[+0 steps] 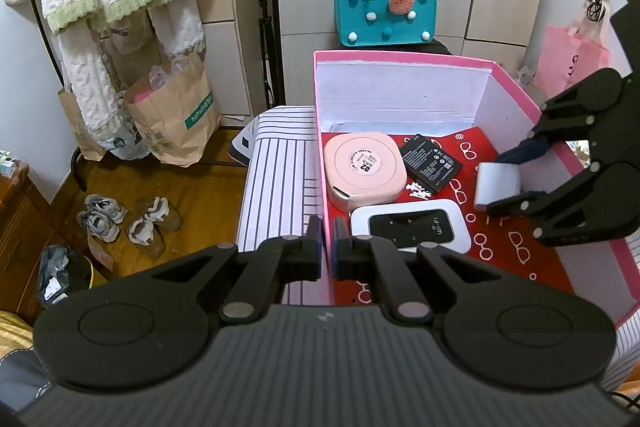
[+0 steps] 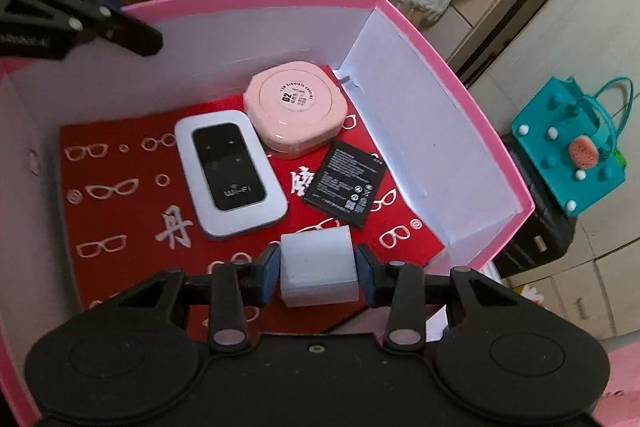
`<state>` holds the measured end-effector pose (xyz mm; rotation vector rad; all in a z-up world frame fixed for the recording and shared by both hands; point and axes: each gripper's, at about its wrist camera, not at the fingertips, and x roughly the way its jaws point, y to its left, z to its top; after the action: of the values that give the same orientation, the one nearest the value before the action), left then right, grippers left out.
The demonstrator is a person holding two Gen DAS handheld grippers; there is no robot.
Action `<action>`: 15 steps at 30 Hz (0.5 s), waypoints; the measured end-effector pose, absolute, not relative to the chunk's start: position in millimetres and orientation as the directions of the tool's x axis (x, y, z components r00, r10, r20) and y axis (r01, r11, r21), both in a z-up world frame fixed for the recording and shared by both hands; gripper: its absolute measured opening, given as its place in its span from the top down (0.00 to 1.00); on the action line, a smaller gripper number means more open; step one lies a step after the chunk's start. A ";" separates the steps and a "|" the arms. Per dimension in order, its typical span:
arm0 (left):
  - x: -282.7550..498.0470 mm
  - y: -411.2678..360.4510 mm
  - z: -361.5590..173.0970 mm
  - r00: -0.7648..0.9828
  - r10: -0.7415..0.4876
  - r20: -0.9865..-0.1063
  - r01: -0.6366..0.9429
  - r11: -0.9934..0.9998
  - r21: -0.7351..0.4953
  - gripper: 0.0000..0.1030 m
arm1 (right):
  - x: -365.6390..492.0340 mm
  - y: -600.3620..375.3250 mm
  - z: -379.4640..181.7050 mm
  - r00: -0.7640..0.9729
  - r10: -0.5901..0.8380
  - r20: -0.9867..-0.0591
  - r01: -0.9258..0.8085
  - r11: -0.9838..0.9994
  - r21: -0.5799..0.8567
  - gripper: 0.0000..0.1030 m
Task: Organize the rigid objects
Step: 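Carry the white charger cube into the pink box and release it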
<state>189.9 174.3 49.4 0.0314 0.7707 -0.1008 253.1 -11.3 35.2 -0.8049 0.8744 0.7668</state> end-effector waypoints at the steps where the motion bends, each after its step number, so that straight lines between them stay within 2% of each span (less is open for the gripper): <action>1: 189.9 174.1 49.4 0.714 -0.079 -0.696 0.103 0.995 -0.008 0.96 | 254.2 -10.7 35.5 0.425 0.236 -0.874 -0.835 0.475 -0.278 0.56; 15: 189.2 171.0 49.5 0.716 -0.073 -0.694 0.103 0.995 0.002 0.96 | 270.6 6.9 30.0 0.395 0.283 -0.874 -0.833 0.510 -0.212 0.57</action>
<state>189.2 171.0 49.5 0.0410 0.7669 -0.0970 270.6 6.9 30.0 -0.7264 0.8940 0.7924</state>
